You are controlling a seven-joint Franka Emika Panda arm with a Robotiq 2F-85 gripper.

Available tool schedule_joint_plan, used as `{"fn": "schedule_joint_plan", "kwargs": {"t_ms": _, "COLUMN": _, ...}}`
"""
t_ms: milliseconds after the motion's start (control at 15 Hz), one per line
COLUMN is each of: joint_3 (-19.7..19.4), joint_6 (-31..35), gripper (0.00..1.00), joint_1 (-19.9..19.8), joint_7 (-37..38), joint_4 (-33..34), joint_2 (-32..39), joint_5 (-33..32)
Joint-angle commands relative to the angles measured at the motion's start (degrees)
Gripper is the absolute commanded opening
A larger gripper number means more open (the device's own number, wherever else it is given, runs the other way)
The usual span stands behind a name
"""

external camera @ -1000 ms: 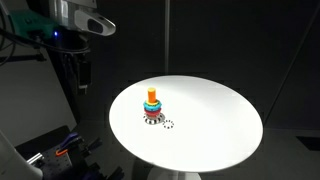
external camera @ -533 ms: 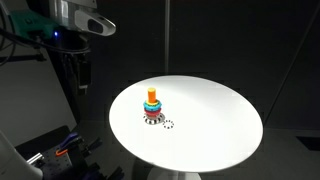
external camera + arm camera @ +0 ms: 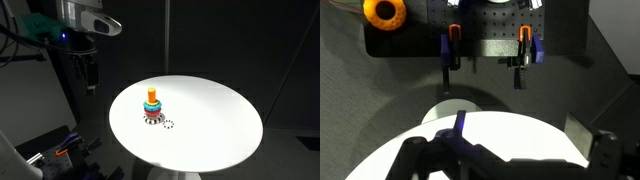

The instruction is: Put the striped ring on the orange stand

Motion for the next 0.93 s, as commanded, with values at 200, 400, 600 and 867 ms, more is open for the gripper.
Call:
{"fn": "schedule_joint_plan", "kwargs": {"t_ms": 200, "joint_3": 0.8, "joint_6": 3.9, "gripper": 1.00, "joint_1": -1.7, "joint_7": 1.5, "joint_4": 2.2, "joint_2": 4.6, "joint_5": -0.7}}
{"fn": "schedule_joint_plan", "kwargs": {"t_ms": 400, "joint_3": 1.1, "joint_6": 5.2, "gripper": 1.00, "joint_1": -1.9, "joint_7": 1.8, "joint_4": 2.1, "joint_2": 6.2, "joint_5": -0.7}}
{"fn": "schedule_joint_plan", "kwargs": {"t_ms": 600, "joint_3": 1.2, "joint_6": 7.0, "gripper": 1.00, "joint_1": -2.4, "joint_7": 2.4, "joint_4": 2.5, "joint_2": 8.1, "joint_5": -0.8}}
{"fn": "schedule_joint_plan", "kwargs": {"t_ms": 867, "joint_3": 1.3, "joint_6": 10.7, "gripper": 1.00, "joint_1": -3.3, "joint_7": 4.0, "joint_4": 3.6, "joint_2": 10.9, "joint_5": -1.4}}
